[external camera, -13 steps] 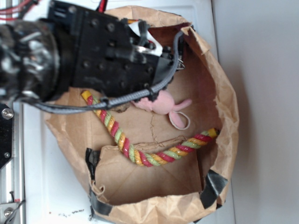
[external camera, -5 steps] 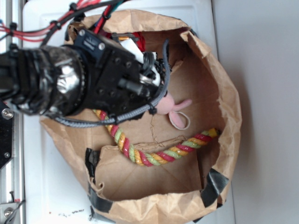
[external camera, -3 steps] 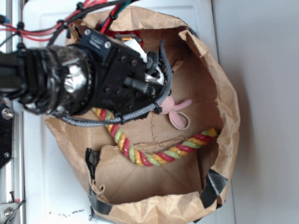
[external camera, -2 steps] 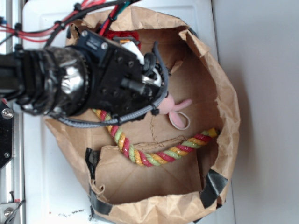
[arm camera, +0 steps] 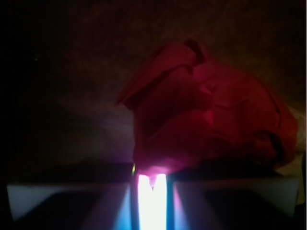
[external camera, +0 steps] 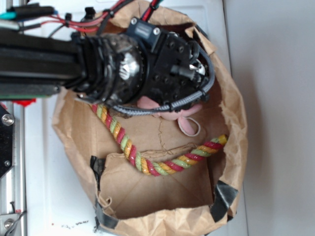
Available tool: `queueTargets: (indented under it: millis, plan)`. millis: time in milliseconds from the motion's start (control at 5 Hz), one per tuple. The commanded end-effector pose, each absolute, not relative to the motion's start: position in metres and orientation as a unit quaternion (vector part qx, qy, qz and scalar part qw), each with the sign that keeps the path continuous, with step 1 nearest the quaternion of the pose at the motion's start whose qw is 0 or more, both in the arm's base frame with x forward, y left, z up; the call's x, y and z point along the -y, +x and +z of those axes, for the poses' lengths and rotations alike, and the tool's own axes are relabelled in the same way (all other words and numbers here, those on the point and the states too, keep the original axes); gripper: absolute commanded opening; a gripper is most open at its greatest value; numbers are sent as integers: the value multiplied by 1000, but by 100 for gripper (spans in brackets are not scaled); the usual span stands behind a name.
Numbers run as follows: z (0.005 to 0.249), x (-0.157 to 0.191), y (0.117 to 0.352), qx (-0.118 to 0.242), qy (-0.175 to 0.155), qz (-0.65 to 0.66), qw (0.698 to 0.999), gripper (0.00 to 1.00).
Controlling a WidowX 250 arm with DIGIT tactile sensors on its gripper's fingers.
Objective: Grab the red paper.
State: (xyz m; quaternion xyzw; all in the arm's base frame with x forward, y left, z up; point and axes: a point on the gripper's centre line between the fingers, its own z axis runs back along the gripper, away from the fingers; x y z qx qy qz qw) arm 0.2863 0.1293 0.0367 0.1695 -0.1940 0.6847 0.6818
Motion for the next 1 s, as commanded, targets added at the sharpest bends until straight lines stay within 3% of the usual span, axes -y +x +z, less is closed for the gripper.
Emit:
queueTargets:
  millis: [0, 400, 600, 800]
  plan:
    - [73, -148, 297, 246, 127, 659, 699, 0]
    - [108, -149, 299, 230, 52, 625, 744, 0]
    - [119, -143, 303, 214, 25, 586, 782, 0]
    - [125, -134, 303, 172, -11, 540, 824, 0]
